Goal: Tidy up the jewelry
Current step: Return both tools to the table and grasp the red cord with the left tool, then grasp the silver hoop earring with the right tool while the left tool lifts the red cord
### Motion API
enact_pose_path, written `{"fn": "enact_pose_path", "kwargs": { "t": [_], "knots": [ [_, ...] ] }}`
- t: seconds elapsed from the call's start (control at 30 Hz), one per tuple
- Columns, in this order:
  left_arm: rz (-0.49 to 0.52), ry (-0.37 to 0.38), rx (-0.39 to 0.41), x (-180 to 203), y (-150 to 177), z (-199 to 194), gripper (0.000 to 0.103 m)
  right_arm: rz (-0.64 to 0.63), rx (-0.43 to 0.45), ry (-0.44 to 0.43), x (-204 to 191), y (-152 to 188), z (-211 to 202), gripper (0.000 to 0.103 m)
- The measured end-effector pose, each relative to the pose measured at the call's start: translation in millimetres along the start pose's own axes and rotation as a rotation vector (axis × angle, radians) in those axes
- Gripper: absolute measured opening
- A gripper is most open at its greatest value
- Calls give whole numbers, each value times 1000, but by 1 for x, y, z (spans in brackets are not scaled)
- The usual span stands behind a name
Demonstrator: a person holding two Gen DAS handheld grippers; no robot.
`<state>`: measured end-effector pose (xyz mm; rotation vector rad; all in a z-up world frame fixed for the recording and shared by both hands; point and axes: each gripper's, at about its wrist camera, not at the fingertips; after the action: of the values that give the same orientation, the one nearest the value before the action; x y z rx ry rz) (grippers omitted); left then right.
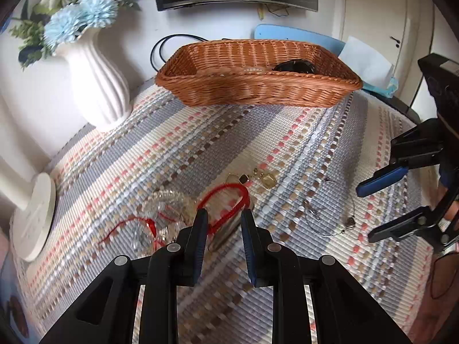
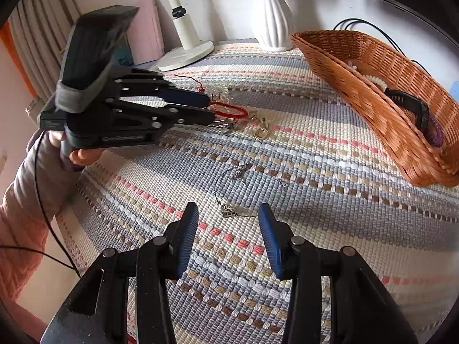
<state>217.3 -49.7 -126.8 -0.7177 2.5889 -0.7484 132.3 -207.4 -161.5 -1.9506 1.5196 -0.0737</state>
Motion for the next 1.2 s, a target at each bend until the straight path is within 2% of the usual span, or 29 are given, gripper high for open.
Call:
{"fn": "enact_pose_path", "kwargs": {
  "t": [0.27,0.6,0.7,0.77,0.83,0.87,0.9,0.93,1.2],
  "knots": [
    [50,-10,-1,5,-4,10,24,-81,-32,12,-12,6,8,47],
    [35,-21,18,5,-5,11,24,-176,-6,97,-28,-1,16,47],
    [27,-21,24,4,-6,12,24,-209,-11,110,-33,0,20,40],
    [26,-15,27,5,-7,13,24,-219,-22,120,-33,-1,26,22],
    [27,-9,31,5,-7,13,24,-229,-16,111,-33,0,24,14],
    [25,-8,32,5,-6,13,20,-234,-10,107,-33,2,23,13],
    [20,-1,33,4,-6,13,11,-239,-3,115,-34,3,22,13],
    [13,7,33,4,-6,13,8,-242,0,126,-35,4,21,13],
    [-45,38,124,4,-6,-16,5,-191,53,127,-29,12,-5,13]
  ]
}}
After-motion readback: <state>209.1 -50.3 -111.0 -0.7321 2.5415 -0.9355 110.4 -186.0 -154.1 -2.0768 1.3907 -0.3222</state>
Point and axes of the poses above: each gripper's, at about its wrist camera, not at the fingertips, and z roughly the way its jaws point, x to its right, y to its underside, and after that the axes turned 8 degrees about z, right-handed
